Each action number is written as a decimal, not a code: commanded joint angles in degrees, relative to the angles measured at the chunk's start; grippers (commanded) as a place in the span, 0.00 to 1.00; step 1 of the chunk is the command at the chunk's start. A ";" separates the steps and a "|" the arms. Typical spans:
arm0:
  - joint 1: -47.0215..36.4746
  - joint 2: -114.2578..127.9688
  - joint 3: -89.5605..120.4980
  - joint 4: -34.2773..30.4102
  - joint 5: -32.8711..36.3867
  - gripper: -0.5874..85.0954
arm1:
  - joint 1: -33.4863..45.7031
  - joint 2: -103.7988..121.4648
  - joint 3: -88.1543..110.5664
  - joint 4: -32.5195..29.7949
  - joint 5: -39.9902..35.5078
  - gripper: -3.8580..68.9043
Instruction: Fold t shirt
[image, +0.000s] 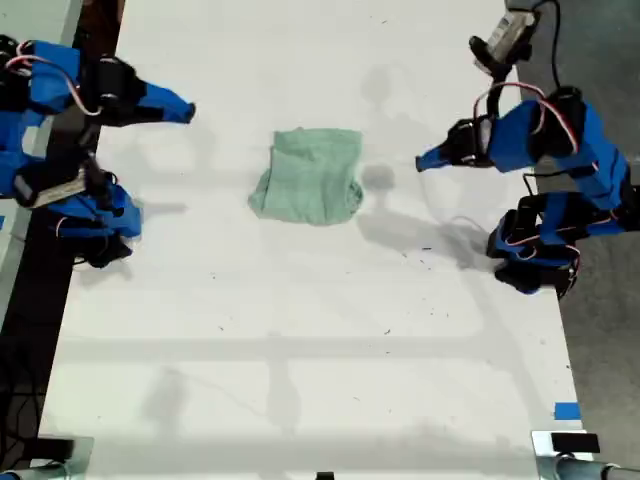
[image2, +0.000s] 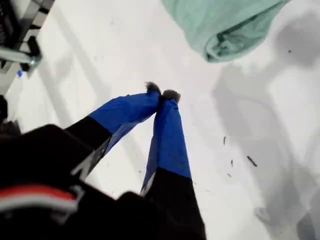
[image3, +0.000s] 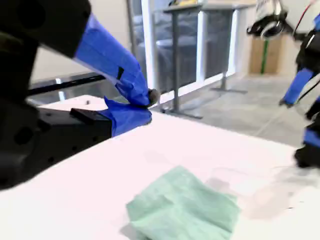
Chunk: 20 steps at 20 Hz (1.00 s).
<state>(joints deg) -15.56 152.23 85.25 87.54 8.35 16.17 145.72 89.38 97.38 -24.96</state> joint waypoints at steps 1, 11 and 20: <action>18.72 29.88 35.42 -16.35 -12.83 0.01 | -10.72 19.60 21.01 -6.15 6.68 0.07; 11.60 54.14 97.47 -26.72 -10.11 0.01 | -16.96 55.20 83.14 -14.41 10.81 0.07; 12.22 54.23 99.32 -27.07 -10.20 0.01 | -18.63 55.11 85.78 -15.73 11.25 0.07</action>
<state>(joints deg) -2.99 206.10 183.87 61.35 -2.20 -1.85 200.65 173.58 82.71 -13.27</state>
